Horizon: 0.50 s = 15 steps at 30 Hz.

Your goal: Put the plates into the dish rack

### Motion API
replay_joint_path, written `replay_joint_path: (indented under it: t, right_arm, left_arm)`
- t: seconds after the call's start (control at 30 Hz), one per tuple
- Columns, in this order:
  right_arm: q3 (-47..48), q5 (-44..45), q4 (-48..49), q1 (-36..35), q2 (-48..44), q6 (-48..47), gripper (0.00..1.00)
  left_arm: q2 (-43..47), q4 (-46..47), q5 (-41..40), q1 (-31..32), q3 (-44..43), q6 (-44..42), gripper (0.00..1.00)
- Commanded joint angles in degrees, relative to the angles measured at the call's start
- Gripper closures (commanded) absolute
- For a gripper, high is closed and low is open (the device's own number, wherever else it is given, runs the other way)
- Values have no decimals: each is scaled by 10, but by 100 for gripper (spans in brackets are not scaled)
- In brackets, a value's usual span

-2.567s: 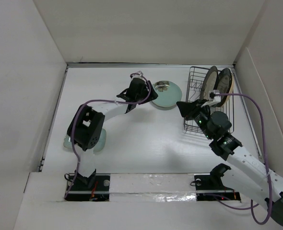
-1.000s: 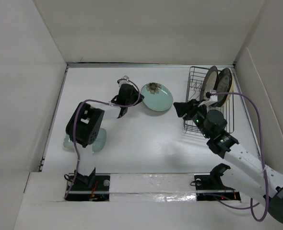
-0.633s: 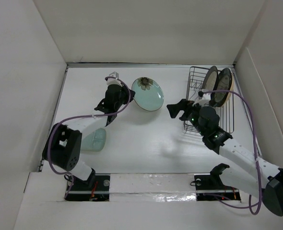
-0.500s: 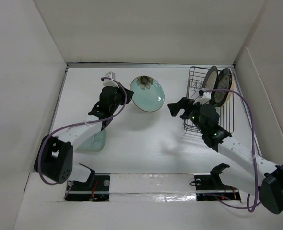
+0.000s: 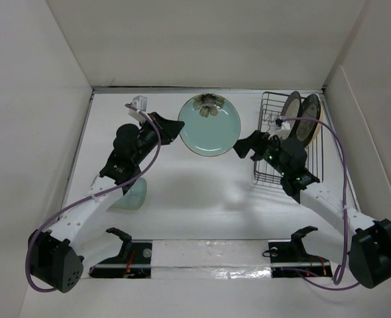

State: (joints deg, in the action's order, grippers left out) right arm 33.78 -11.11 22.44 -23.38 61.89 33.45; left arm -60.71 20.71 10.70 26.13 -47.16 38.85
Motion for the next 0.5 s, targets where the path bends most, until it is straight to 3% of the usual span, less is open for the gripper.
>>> replay_joint_path:
  t: [0.0, 0.1, 0.3, 0.37, 0.47]
  right_arm:
    - [2, -70, 103, -1, -14, 6, 1]
    - [7, -98, 85, -1, -22, -1, 5]
    - [29, 36, -62, -1, -75, -11, 5]
    - [26, 78, -76, 4, -82, -4, 5]
    - [9, 70, -63, 28, -117, -1, 5]
  left_arm:
    - [25, 50, 65, 4, -21, 12, 100]
    - [36, 49, 59, 4, -18, 13, 100]
    - [68, 58, 48, 4, -25, 11, 100]
    - [68, 53, 50, 4, -38, 11, 100]
    - [71, 44, 54, 4, -46, 6, 100]
